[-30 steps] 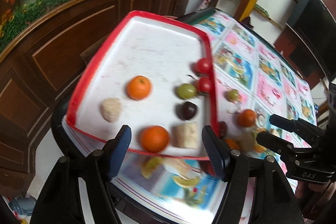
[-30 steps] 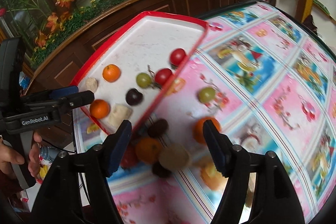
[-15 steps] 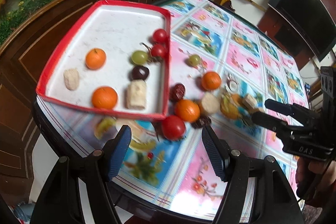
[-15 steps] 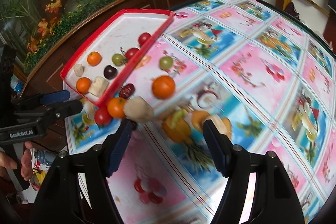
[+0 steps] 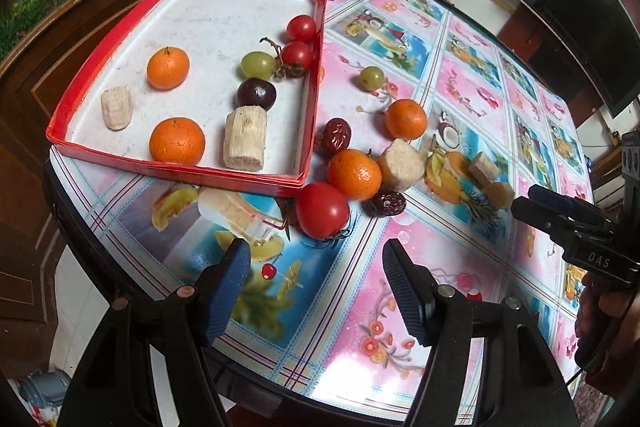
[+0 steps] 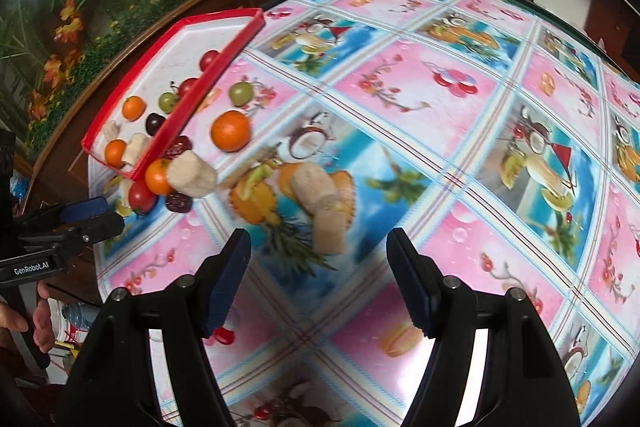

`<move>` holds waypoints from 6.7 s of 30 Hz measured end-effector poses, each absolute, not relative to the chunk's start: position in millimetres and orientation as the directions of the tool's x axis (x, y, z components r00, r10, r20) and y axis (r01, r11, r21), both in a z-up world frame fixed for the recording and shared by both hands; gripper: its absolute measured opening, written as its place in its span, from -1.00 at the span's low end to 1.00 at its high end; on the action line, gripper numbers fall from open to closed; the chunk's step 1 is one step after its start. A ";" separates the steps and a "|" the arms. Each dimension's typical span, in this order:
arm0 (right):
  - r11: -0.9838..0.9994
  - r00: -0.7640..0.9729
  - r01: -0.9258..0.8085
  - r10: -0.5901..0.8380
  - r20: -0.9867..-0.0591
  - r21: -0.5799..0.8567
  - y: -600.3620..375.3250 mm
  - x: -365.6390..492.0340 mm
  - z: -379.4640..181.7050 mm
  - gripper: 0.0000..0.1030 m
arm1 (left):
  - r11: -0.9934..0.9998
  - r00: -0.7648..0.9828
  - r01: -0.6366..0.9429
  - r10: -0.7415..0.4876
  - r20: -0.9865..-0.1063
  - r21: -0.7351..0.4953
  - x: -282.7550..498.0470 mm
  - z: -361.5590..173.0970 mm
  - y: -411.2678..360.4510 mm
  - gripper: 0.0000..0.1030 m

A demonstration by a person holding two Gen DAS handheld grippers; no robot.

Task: Organize fruits
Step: 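Move left tool toward a red tomato while right tool moves toward a cream block, then close left tool on the red tomato while right tool closes on the cream block, then carry tomato over the tray with left tool while right tool carries the cream block, then open left tool to drop the tomato while right tool releases the cream block, then lift both open tools out of the tray back over the table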

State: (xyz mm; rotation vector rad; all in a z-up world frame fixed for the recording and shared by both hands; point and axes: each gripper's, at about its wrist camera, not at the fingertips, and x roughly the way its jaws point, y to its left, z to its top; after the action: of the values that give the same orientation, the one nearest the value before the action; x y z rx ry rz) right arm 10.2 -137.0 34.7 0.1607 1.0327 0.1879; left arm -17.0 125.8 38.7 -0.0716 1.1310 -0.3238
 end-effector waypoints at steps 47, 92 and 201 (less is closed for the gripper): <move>0.963 0.484 -0.143 0.269 -0.833 0.228 -109.6 13.7 36.8 -0.57 | 0.932 0.371 0.188 -0.359 -0.857 -0.309 -18.7 49.1 125.8 -0.44; 0.909 0.517 -0.335 0.397 -0.758 0.247 -13.2 89.3 84.0 -0.57 | 0.968 0.514 0.126 -0.251 -0.821 -0.217 68.2 87.9 197.5 -0.44; 0.968 0.473 -0.079 0.247 -0.846 0.239 -122.3 20.8 31.3 0.13 | 0.945 0.369 0.241 -0.301 -0.879 -0.223 -6.8 41.7 95.6 -0.11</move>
State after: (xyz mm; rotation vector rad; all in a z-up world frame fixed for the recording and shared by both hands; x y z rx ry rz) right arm 20.8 -122.3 31.3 0.1754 1.0612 0.2004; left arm -6.8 95.6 41.7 -0.0599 1.1415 -0.3480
